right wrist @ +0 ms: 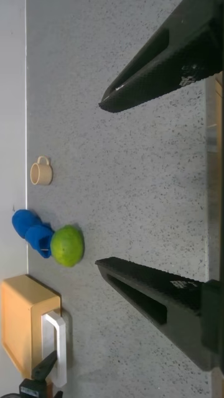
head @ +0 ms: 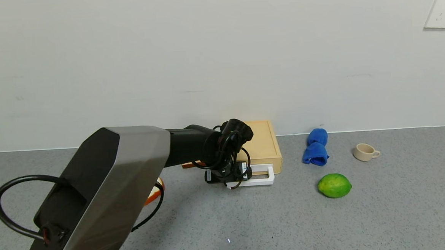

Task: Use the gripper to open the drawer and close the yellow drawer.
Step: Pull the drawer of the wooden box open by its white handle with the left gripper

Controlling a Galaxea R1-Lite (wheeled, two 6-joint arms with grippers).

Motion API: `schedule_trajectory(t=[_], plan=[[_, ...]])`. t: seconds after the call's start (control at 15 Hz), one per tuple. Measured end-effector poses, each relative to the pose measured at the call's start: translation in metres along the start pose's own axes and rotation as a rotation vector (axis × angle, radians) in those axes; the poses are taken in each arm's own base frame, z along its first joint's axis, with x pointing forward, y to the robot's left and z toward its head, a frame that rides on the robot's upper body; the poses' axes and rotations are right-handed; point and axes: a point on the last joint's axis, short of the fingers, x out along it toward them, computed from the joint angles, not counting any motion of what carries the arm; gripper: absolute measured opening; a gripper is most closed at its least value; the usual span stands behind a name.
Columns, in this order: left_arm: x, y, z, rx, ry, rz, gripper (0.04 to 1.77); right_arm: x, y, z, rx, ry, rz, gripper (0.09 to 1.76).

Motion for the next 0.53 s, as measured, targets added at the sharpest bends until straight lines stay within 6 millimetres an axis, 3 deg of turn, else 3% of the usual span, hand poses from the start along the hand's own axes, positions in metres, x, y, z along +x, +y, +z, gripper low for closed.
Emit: schedule_trajectory(t=[0.53], plan=[[-0.005,-0.003,-0.014,0.021,0.096,0.009,1.72,0.000,0.000,0.000,0.000,0.000,0.000,1.71]])
